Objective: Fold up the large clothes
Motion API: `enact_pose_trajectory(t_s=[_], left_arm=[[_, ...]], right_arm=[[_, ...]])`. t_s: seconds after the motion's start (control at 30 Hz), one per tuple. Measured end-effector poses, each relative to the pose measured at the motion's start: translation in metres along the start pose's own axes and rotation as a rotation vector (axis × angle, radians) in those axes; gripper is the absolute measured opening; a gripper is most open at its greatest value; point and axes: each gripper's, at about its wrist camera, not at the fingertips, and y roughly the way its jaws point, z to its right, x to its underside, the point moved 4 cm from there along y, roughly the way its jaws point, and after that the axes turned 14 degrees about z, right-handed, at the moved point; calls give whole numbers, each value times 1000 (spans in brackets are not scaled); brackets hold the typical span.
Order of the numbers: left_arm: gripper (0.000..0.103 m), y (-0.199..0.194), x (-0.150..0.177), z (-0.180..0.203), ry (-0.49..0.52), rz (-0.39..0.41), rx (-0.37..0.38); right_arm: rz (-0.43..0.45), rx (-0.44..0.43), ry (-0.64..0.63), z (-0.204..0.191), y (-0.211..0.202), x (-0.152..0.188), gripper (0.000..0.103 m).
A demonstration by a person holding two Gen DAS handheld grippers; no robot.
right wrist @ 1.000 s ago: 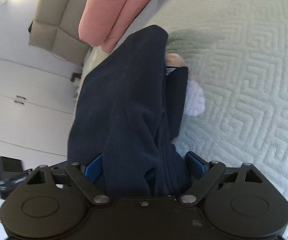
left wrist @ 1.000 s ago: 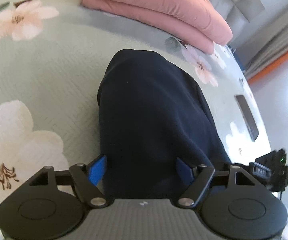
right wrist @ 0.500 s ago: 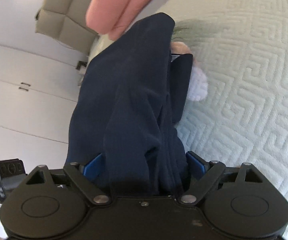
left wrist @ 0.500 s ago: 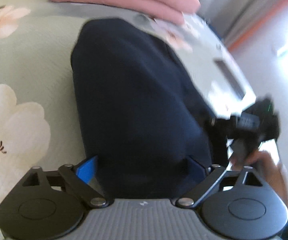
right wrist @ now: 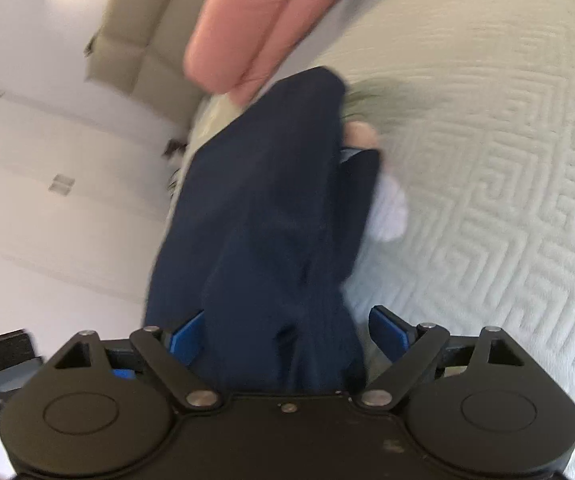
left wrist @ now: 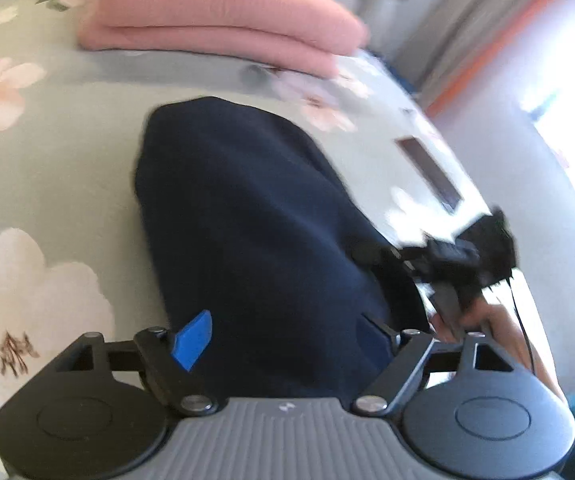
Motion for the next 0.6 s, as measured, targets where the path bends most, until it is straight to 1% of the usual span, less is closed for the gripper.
enact_pose_trajectory(t_s=[0.07, 0.1, 0.17, 0.2, 0.23, 0.27, 0.3, 0.33, 0.4, 0.43, 0.5, 0.53, 0.6], left_arm=[[81, 20, -3, -15, -61, -27, -35], [87, 30, -3, -23, -104, -29, -40], [91, 44, -6, -31, -171, -1, -39], [92, 49, -8, -35, -187, 19, -47], [91, 55, -8, -37, -184, 35, -53], [89, 58, -7, -38, -169, 38, -57], [84, 59, -7, -36, -131, 40, -68], [77, 57, -9, -33, -115, 46, -66], [71, 45, -15, -34, -147, 61, -37], [69, 37, -18, -37, -167, 66, -31], [65, 19, -24, -39, -192, 102, -29], [59, 9, -27, -38, -191, 126, -33], [59, -20, -32, -32, -179, 178, -26]], right_arm=[[2, -25, 21, 2, 7, 4, 103], [10, -41, 24, 0, 11, 6, 103], [21, -61, 36, 1, 17, 8, 102], [18, -73, 44, 0, 20, 9, 91], [21, -76, 45, -2, 24, 11, 79], [27, -68, 58, -6, 28, 12, 77], [37, -65, 77, -10, 32, 14, 68], [42, -70, 93, -16, 33, 12, 66], [55, -80, 76, -29, 28, 11, 64], [52, -99, 69, -37, 25, 10, 64], [57, -128, 68, -57, 18, 9, 64], [64, -138, 48, -68, 13, 9, 64], [57, -163, -16, -102, 7, 10, 64]])
